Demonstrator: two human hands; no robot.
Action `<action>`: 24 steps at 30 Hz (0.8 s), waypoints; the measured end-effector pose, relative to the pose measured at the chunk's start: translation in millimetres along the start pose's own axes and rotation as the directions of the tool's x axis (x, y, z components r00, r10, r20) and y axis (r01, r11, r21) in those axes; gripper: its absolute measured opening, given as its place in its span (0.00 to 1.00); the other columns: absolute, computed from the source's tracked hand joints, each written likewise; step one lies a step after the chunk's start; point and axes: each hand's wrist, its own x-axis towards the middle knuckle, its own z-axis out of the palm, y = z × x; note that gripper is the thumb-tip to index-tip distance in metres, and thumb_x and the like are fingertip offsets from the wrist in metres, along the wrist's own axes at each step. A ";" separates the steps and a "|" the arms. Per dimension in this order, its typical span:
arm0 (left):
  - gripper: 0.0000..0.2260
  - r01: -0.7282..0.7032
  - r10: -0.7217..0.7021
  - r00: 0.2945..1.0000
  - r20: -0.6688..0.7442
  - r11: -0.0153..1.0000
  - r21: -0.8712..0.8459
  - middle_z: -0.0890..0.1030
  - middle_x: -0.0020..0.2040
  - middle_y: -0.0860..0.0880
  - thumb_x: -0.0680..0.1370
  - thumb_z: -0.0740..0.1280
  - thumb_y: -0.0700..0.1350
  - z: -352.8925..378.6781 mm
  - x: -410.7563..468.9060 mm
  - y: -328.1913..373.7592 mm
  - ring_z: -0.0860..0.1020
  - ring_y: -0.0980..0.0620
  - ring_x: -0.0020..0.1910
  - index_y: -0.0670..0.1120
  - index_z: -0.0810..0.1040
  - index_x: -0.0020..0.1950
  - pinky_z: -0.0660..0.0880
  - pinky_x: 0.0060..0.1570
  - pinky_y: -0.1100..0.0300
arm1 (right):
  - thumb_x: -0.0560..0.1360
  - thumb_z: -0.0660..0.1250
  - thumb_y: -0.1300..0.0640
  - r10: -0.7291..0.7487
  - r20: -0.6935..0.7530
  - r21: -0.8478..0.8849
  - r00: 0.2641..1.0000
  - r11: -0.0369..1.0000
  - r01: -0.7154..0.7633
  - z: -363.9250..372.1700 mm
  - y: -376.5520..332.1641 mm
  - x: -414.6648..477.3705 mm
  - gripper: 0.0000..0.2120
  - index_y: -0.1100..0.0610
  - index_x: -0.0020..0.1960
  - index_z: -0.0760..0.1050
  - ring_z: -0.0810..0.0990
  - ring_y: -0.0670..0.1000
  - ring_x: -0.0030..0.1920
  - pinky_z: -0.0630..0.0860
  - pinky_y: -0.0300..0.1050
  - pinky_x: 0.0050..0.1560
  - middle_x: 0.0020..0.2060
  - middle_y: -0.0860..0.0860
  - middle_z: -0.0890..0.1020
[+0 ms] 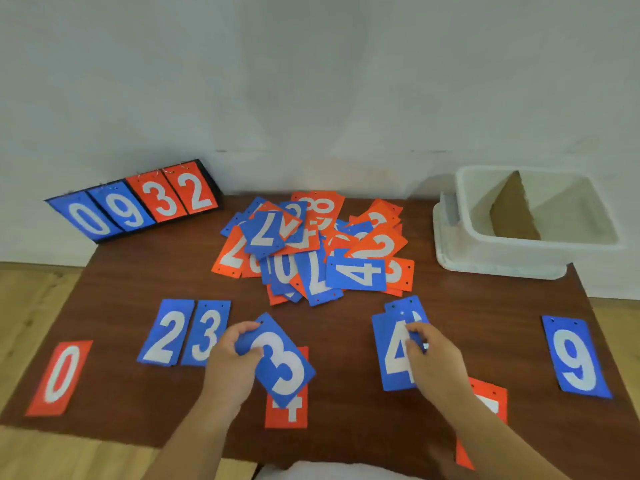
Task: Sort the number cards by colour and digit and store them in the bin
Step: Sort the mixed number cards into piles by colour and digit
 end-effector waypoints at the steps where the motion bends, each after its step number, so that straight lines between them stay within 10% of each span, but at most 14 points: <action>1: 0.17 -0.005 0.005 1.000 0.001 1.000 -0.001 0.80 0.55 0.53 0.78 0.70 0.35 -4.1 -3.9 -0.2 0.84 0.50 0.44 0.59 0.79 0.54 0.83 0.44 0.44 | 0.82 0.64 0.55 -0.014 0.020 -0.015 1.000 1.000 0.015 2.6 -2.6 -0.2 0.10 0.43 0.61 0.74 0.83 0.49 0.37 0.83 0.52 0.36 0.43 0.40 0.78; 14: 0.19 0.052 -0.052 0.999 -0.011 0.998 0.042 0.79 0.51 0.60 0.78 0.67 0.34 -111.9 19.7 -30.9 0.83 0.39 0.44 0.60 0.79 0.55 0.81 0.44 0.38 | 0.82 0.64 0.52 -0.091 0.237 -0.063 0.967 0.992 0.109 119.1 -75.8 -26.0 0.09 0.41 0.60 0.72 0.82 0.43 0.43 0.78 0.37 0.30 0.51 0.42 0.78; 21: 0.17 0.055 -0.077 0.989 0.127 0.984 0.168 0.76 0.60 0.53 0.80 0.66 0.35 -151.1 58.0 -52.7 0.80 0.52 0.33 0.56 0.77 0.60 0.72 0.25 0.61 | 0.82 0.62 0.56 -0.012 0.244 -0.187 0.970 0.981 0.059 198.7 -82.2 -41.9 0.11 0.44 0.62 0.73 0.81 0.46 0.39 0.77 0.42 0.31 0.44 0.44 0.79; 24: 0.17 0.039 -0.074 0.979 0.191 0.983 0.179 0.75 0.56 0.57 0.80 0.66 0.35 -156.4 73.4 -55.1 0.83 0.42 0.41 0.57 0.77 0.59 0.79 0.29 0.54 | 0.82 0.62 0.58 0.011 0.227 -0.215 0.974 0.976 0.039 208.1 -72.1 -57.0 0.12 0.44 0.61 0.73 0.80 0.47 0.36 0.74 0.40 0.30 0.42 0.43 0.79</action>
